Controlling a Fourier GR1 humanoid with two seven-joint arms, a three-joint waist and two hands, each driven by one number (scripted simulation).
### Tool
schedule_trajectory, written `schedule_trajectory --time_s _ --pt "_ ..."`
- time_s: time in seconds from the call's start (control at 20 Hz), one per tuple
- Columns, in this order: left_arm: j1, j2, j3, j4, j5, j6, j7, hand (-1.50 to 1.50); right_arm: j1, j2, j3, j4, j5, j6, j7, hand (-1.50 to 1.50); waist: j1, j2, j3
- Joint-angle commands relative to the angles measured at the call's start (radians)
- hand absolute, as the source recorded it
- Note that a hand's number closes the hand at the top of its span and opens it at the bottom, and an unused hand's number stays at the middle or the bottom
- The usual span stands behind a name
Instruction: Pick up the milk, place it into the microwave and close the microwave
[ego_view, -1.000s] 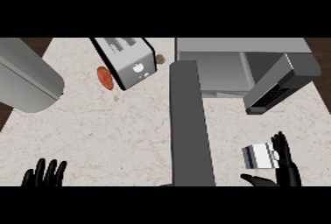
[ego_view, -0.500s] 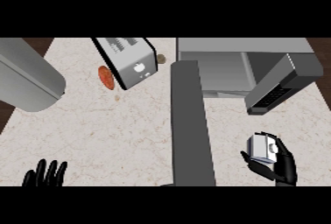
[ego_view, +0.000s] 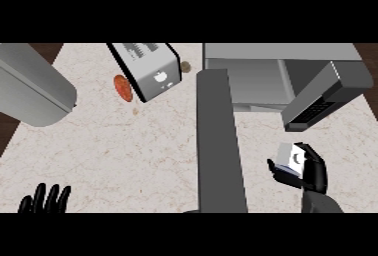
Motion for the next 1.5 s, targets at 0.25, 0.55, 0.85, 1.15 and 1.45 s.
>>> schedule_trajectory --time_s 0.25,0.55,0.85,1.15,1.45 --pt "0.051 -0.003 -0.041 0.017 -0.022 -0.033 -0.044 -1.50 -0.171 0.062 -0.020 0.092 -0.008 -0.016 -0.119 1.50 0.020 0.005 0.002" --pt "0.082 -0.021 -0.052 -0.011 -0.042 -0.012 -0.047 -1.50 -0.152 0.082 0.006 0.035 0.001 -0.038 -0.091 1.50 -0.006 -0.005 -0.001" --pt "0.020 0.013 0.016 -0.002 0.024 -0.023 0.000 -1.50 -0.053 0.058 0.046 -0.127 -0.009 0.010 -0.036 1.50 -0.018 -0.007 -0.002" --pt "0.045 0.025 -0.007 -0.043 0.031 -0.045 0.023 -1.50 0.136 0.065 0.151 -0.501 0.005 0.019 0.176 1.50 -0.031 -0.011 -0.003" --pt "0.043 0.002 -0.013 -0.069 -0.001 -0.005 0.024 -1.50 0.385 0.117 0.276 -0.881 0.000 0.094 0.346 1.50 -0.032 -0.011 -0.003"
